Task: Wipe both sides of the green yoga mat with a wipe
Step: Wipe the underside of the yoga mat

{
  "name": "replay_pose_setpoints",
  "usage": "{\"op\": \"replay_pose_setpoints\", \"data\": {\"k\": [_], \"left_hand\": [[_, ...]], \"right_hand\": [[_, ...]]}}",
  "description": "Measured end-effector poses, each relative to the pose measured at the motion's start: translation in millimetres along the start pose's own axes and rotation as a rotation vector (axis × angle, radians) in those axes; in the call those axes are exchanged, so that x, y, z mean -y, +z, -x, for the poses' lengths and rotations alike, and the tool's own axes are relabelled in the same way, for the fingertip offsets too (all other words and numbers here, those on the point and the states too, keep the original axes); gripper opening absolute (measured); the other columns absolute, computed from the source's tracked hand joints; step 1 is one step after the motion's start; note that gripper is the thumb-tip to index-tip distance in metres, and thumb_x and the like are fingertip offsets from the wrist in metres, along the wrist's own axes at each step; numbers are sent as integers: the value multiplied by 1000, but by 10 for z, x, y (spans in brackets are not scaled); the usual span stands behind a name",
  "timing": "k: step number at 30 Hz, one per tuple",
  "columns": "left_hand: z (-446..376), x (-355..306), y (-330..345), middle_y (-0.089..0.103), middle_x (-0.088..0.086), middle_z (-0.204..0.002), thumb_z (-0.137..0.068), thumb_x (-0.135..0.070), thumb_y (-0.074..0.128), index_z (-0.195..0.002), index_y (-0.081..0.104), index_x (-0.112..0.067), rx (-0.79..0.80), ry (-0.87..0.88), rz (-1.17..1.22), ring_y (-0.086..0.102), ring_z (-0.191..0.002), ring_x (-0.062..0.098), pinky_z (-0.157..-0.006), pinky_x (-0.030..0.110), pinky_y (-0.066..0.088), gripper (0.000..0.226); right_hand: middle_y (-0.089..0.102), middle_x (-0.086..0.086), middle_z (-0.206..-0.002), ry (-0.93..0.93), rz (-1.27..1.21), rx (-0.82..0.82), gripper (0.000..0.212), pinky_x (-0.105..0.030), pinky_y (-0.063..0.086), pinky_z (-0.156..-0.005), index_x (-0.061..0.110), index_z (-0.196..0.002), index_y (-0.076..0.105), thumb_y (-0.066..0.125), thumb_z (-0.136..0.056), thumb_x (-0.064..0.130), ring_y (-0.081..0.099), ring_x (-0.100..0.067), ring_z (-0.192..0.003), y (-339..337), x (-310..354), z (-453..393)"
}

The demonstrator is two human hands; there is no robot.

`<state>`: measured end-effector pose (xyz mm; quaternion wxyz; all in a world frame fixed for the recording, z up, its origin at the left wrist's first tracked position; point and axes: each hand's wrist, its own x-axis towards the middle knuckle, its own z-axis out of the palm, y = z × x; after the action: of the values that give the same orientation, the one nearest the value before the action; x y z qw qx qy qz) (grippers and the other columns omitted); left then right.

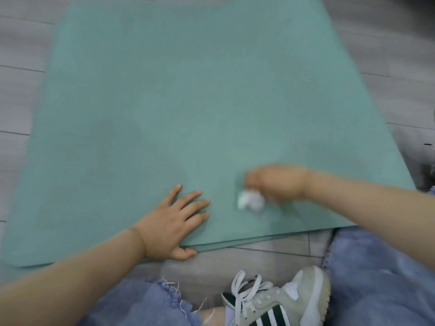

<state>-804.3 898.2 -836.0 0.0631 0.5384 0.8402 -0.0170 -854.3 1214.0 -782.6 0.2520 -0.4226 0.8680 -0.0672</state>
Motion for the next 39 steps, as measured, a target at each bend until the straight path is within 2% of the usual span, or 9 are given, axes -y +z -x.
{"op": "replay_pose_setpoints", "data": {"k": [6,10,13,15,20,24,29,34,39], "left_hand": [[-31,-114,-84,56,19,-136,-69,-70,60,-122,60,-8,105,-27,-1,50,-128,42,-104,62,36,81],[-94,-350,-113,47,26,-143,-64,-48,71,-138,47,-12,174,-120,15,45,-131,49,-102,67,40,86],[-145,-531,-36,11,26,-161,-91,-27,57,-154,-1,-21,198,-111,-19,15,-145,53,-111,69,18,85],[-144,-507,-59,22,24,-159,-92,-25,61,-152,4,-23,148,-79,-9,26,-142,51,-109,66,28,83],[215,90,-159,54,12,-143,-88,-35,46,-145,37,-26,61,44,-72,62,-119,34,-91,45,54,58],[660,737,-293,11,5,-165,-87,-23,35,-152,34,-30,80,31,-160,56,-128,26,-100,41,48,65],[1022,1025,-281,32,6,-158,-78,-11,30,-152,34,-29,166,9,-191,43,-138,29,-112,43,39,77],[1037,998,-308,46,5,-149,-81,-41,45,-143,48,-32,210,-32,-88,50,-129,30,-102,47,48,62],[581,865,-412,60,5,-110,-82,-52,49,-108,57,-24,94,-169,-2,61,-98,28,-81,37,52,39]], "right_hand": [[55,-22,-112,998,-94,-533,20,-38,42,-82,1,-105,59,51,-89,9,57,-38,-101,-230,-888,-527],[63,-15,-96,532,-155,-519,30,-33,47,-76,10,-93,63,38,-85,25,62,-33,-88,180,-18,-301],[59,-3,-86,132,-164,-215,15,-28,43,-60,18,-82,57,44,-82,24,59,-24,-72,389,557,246],[55,-3,-86,-71,-93,15,5,-27,40,-54,17,-85,54,57,-81,16,57,-24,-69,357,626,403],[59,-12,-96,438,-59,-304,12,-34,43,-75,10,-95,63,56,-85,10,59,-33,-95,-140,-285,-264],[58,-18,-111,958,-242,-642,23,-33,41,-83,8,-102,62,50,-83,4,56,-35,-104,-291,-530,-720],[64,-14,-103,413,-288,-431,24,-32,44,-81,13,-99,66,52,-81,4,61,-33,-95,152,620,-658],[59,-6,-99,9,-205,118,10,-36,47,-73,14,-95,60,53,-89,16,58,-28,-85,213,1039,-158],[68,-5,-107,431,-210,-182,11,-26,44,-85,27,-81,62,56,-88,32,63,-21,-99,-472,-108,-646]]}}
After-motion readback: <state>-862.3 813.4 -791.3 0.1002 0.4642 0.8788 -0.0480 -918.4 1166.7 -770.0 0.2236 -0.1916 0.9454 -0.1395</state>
